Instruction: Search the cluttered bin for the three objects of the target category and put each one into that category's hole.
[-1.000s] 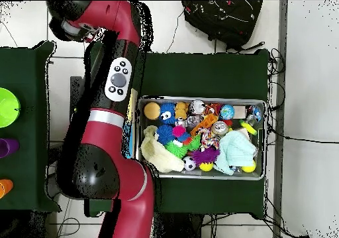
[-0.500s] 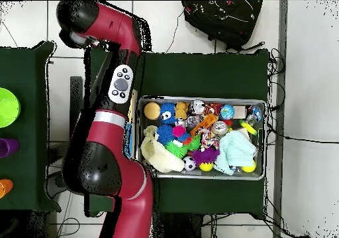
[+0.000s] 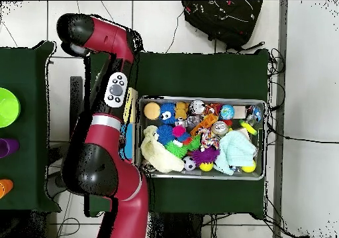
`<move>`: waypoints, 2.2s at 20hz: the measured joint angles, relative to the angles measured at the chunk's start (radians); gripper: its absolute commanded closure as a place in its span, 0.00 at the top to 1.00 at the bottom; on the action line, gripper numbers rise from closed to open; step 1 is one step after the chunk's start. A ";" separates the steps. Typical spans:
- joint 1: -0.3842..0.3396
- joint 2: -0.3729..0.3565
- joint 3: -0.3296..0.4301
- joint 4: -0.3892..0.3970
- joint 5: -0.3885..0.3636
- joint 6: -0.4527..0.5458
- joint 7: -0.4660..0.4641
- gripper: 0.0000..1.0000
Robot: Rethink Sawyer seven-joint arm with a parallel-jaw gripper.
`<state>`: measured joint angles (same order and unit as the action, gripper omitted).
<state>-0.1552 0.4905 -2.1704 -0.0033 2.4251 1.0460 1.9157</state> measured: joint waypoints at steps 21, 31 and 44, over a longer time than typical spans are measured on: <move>0.021 0.040 0.097 0.001 -0.085 -0.081 0.000 1.00; 0.061 0.043 0.228 0.034 -0.185 -0.082 0.000 1.00; 0.220 0.042 0.478 0.148 -0.379 -0.081 0.000 1.00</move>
<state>0.0653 0.5328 -1.6922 0.1445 2.0465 0.9647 1.9159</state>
